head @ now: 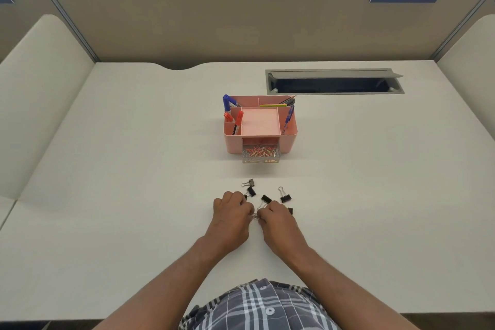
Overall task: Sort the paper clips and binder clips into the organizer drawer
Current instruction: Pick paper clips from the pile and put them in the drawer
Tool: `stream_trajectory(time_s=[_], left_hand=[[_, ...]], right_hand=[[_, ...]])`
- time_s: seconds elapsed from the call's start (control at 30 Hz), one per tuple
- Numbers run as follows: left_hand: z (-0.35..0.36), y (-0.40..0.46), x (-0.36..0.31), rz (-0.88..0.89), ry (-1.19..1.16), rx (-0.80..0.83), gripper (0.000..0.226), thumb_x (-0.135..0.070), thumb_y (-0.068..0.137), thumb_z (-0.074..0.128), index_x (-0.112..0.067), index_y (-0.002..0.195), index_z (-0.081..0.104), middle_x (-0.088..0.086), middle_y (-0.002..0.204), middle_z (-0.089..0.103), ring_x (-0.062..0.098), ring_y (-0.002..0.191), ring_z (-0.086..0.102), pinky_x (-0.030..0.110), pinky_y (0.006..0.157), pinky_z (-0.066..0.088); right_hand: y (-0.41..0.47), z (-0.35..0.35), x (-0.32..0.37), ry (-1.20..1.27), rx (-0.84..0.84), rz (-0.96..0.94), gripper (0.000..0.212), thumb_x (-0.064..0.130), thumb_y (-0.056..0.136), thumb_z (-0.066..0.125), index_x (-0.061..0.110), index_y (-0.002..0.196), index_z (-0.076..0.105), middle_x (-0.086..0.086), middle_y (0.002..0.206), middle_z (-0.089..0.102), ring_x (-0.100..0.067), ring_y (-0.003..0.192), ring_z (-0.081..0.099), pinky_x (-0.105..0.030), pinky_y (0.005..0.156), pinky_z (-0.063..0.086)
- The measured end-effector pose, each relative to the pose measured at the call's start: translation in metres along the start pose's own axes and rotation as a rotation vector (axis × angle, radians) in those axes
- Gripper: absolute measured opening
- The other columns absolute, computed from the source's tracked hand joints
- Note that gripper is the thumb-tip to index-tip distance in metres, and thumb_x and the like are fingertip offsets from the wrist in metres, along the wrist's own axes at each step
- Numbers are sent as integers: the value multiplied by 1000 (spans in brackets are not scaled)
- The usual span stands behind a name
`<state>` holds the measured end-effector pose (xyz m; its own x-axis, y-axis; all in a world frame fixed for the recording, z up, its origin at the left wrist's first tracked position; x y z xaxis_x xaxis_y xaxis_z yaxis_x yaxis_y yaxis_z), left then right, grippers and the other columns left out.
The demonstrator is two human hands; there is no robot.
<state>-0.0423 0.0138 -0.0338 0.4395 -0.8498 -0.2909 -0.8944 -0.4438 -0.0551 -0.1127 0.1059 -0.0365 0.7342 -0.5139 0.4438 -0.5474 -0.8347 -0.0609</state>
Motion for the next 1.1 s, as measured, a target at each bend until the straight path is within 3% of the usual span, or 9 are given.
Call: stream_trajectory(time_s=[0.2, 0.37, 0.57, 0.77, 0.93, 1.1], left_hand=[[0, 0, -1, 32, 23, 21, 7, -28, 86, 60, -26, 91, 65, -5, 100, 51, 21, 96, 46, 35, 76, 34], [3, 0, -3, 56, 16, 47, 9, -27, 89, 56, -25, 93, 64, -6, 101, 49, 20, 99, 43, 34, 78, 32], [5, -2, -4, 68, -14, 48, 5, -21, 86, 56, -24, 89, 59, -7, 96, 49, 20, 94, 43, 33, 75, 30], [9, -11, -2, 86, -27, -9, 14, -12, 79, 62, -24, 82, 54, -8, 83, 51, 20, 81, 46, 31, 69, 30], [5, -17, 1, 88, -91, -65, 24, -4, 73, 65, -24, 79, 52, -9, 74, 52, 19, 73, 47, 30, 65, 30], [-1, -19, 4, 64, -162, -122, 19, -4, 76, 57, -23, 78, 52, -9, 74, 51, 18, 72, 46, 29, 66, 31]], right_hand=[[-2, 0, -5, 6, 19, 31, 14, 8, 91, 51, 11, 86, 64, -3, 91, 56, -23, 84, 53, -30, 66, 40], [-3, -1, -4, 26, 28, 33, 21, 7, 89, 55, 16, 106, 63, -2, 98, 58, -21, 89, 53, -31, 70, 42], [0, 2, -4, -3, 81, 36, 14, 2, 88, 51, 12, 89, 61, -4, 91, 53, -22, 83, 49, -27, 65, 33], [-2, -4, 2, -32, 105, 47, 24, -10, 80, 42, 8, 88, 56, -9, 93, 53, -21, 76, 37, -29, 64, 24], [-5, -7, 0, -7, 70, 70, 28, -13, 77, 41, 6, 89, 57, -10, 92, 55, -19, 75, 35, -29, 64, 27], [-9, -9, -3, 41, 53, 69, 21, -8, 79, 45, 9, 86, 57, -8, 87, 58, -20, 74, 42, -29, 64, 32]])
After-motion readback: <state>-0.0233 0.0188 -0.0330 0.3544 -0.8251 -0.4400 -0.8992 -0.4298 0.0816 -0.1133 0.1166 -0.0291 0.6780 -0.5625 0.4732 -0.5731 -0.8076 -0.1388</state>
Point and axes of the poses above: each hand's wrist, its own y-axis towards the middle knuckle, its own z-axis out of the palm, x = y × z, the point moved 8 cm from there along y, towards the middle knuckle
